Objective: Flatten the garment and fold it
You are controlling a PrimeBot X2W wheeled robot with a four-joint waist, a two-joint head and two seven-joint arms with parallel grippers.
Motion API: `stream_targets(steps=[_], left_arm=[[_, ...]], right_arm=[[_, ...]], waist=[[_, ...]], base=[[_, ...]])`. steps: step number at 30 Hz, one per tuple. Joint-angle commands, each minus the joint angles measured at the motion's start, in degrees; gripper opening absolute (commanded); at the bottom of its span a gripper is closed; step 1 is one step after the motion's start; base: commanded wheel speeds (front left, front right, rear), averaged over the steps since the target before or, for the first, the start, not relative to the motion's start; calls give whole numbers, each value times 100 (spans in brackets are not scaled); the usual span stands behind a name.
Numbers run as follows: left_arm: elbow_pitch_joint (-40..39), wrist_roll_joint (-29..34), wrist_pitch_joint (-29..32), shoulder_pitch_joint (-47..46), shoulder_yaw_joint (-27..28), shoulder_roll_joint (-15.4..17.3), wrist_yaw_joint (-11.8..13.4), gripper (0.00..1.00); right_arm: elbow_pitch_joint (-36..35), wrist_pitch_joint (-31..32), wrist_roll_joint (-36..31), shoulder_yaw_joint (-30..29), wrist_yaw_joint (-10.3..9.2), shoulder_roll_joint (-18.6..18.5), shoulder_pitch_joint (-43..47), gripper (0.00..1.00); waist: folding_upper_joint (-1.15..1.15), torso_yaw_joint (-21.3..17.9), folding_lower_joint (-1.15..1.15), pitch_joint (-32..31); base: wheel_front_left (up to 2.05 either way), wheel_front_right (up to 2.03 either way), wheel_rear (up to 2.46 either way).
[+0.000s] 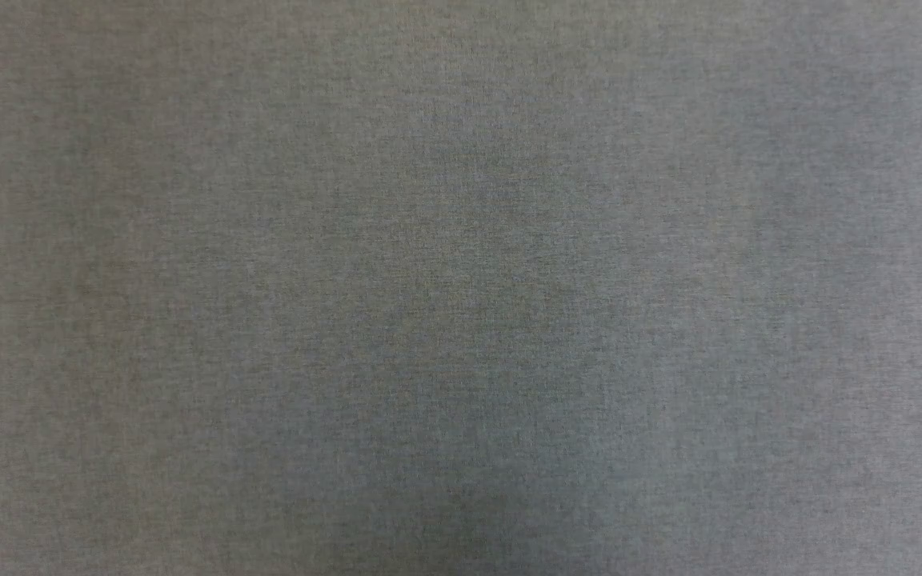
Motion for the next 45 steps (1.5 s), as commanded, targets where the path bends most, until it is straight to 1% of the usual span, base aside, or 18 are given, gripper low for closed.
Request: stream_targets(steps=[1, 5, 10, 13, 17, 21, 24, 28, 30, 33, 38, 41, 45], left_arm=[[83, -17, -60, 129, -28, 1, -56, 0], [284, -84, -80, 520, -209, -32, -313, 0], [334, -304, -222, 1264, -310, -52, -510, 0], [103, -516, -346, 1891, -304, -94, -562, 0], [-509, -931, -390, 3102, -229, -179, -551, 0], [-1463, -1368, -208, 4777, -182, -249, -307, 0], [-2188, -1708, -28, 6196, -199, -360, -9, 0], [-2812, -2053, 105, 7842, -225, -469, 410, 0], [-2964, -2143, 144, 8395, -266, -494, 540, 0], [-3120, -2260, 175, 8946, -280, -515, 679, 0], [-3266, -2423, 281, 9552, -333, -511, 783, 0], [-3405, -2520, 388, 9829, -302, -482, 906, 0], [-3673, -2666, 624, 10135, -211, -385, 1109, 0]], right_arm=[[14, -41, 69, 13, -8, -5, 183, 0], [-129, -30, 507, 171, -8, -56, 766, 0], [-625, 58, 1360, 366, -8, -114, 1976, 0], [-1001, 97, 1799, 449, -8, -135, 2817, 0], [-1585, 105, 2267, 489, -8, -143, 4135, 0], [-2137, 165, 2529, 411, -8, -103, 5632, 0], [-2472, 250, 2683, 312, -8, -53, 6743, 0], [-2721, 354, 2666, 442, -8, -17, 7985, 0], [-2778, 363, 2535, 491, -8, -12, 8465, 0], [-2832, 358, 2317, 483, -8, -9, 9021, 0], [-2873, 433, 1948, 371, -8, -7, 9708, 0], [-2941, 605, 1805, 299, -8, -6, 9996, 0], [-3132, 989, 1686, 134, -8, -6, 10272, 0]], waist=[[0, 31, -1, 98], [0, 136, -1, -34], [0, 259, -1, -531], [0, 334, -1, -931], [0, 427, -1, -1549], [0, 491, -1, -2056], [0, 521, -1, -2354], [0, 488, -1, -2657], [0, 499, -1, -2775], [0, 526, -1, -2905], [0, 570, -1, -3092], [0, 562, -1, -3157], [0, 545, -1, -3218]], base=[[0, 0, 0], [0, 0, 0], [0, 0, 0], [0, 0, 0], [0, 0, 0], [0, 0, 0], [0, 0, 0], [0, 0, 0], [0, 0, 0], [0, 0, 0], [0, 0, 0], [0, 0, 0], [0, 0, 0]])
